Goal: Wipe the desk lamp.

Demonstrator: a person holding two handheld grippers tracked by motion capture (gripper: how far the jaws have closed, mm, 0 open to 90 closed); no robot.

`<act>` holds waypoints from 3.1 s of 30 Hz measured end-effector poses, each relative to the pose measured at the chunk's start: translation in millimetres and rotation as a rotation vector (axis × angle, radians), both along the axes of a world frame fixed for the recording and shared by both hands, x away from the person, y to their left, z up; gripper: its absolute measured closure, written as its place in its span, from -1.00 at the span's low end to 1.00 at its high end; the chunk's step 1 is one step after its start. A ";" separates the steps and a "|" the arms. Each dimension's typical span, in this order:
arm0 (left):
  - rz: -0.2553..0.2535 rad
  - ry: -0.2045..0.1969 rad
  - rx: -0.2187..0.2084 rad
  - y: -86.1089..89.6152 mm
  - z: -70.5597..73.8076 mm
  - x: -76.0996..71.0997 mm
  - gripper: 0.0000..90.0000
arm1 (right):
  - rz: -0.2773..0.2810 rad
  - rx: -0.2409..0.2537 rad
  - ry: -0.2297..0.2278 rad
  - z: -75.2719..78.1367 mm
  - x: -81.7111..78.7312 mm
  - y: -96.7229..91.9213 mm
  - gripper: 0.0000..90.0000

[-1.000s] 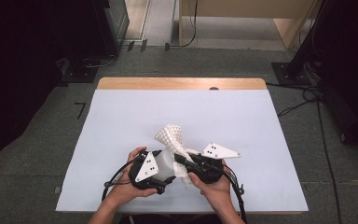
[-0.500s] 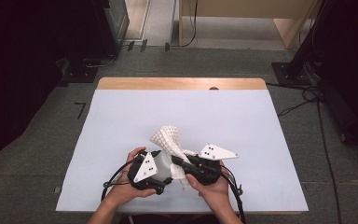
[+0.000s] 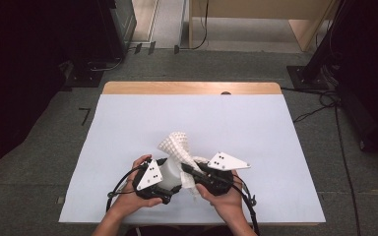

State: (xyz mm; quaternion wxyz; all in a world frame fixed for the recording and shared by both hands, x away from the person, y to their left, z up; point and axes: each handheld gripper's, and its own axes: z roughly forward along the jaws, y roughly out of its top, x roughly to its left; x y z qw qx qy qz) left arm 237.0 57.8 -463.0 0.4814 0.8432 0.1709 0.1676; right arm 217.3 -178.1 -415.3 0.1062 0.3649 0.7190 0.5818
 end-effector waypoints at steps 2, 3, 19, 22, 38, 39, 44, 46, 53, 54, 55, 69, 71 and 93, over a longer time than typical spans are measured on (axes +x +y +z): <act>-0.004 -0.003 -0.012 2.1 -1.4 -0.2 -0.81 | -0.081 -0.003 0.029 -5.9 4.7 -8.5 0.75; -0.003 0.003 -0.019 3.3 -1.8 0.3 -0.81 | -0.117 -0.007 0.046 -9.6 7.2 -12.8 0.75; 0.018 0.025 -0.052 9.6 -4.0 5.2 -0.81 | -0.041 0.110 0.165 -39.0 19.5 -20.1 0.76; 0.035 0.022 -0.051 10.4 -5.2 6.5 -0.81 | -0.019 0.121 0.146 -37.5 18.0 -19.3 0.77; 0.138 0.012 -0.074 2.6 -13.0 18.8 -0.81 | -0.030 0.083 0.120 -36.9 17.8 -11.8 0.76; 0.142 0.020 -0.075 2.1 -13.0 19.6 -0.81 | -0.043 0.081 0.129 -39.0 18.8 -12.3 0.76; 0.155 0.053 -0.086 2.1 -12.1 20.2 -0.85 | -0.086 0.069 0.132 -39.8 20.5 -17.4 0.75; 0.146 0.068 -0.122 7.3 -8.0 20.0 -0.90 | -0.120 0.058 0.117 -37.6 20.2 -21.1 0.74; 0.119 0.084 -0.157 19.9 -1.8 15.0 -0.93 | -0.272 -0.033 0.060 -36.3 26.4 -45.5 0.72; 0.118 0.085 -0.162 20.9 -1.4 14.6 -0.93 | -0.295 -0.042 0.060 -38.8 29.1 -50.8 0.72; 0.118 0.088 -0.170 21.8 -1.0 13.8 -0.93 | -0.307 -0.044 0.066 -40.6 30.9 -53.9 0.72; 0.127 0.104 -0.221 55.5 -0.3 5.2 -0.93 | -0.430 -0.218 0.113 -75.0 58.8 -74.3 -0.14; 0.147 0.105 -0.225 62.7 -1.0 5.9 -0.93 | -0.444 -0.250 0.082 -71.9 59.3 -74.2 -0.64; 0.563 0.159 -0.157 140.9 -10.6 9.5 -0.93 | -0.499 -0.185 0.055 -52.4 25.4 -163.3 -0.99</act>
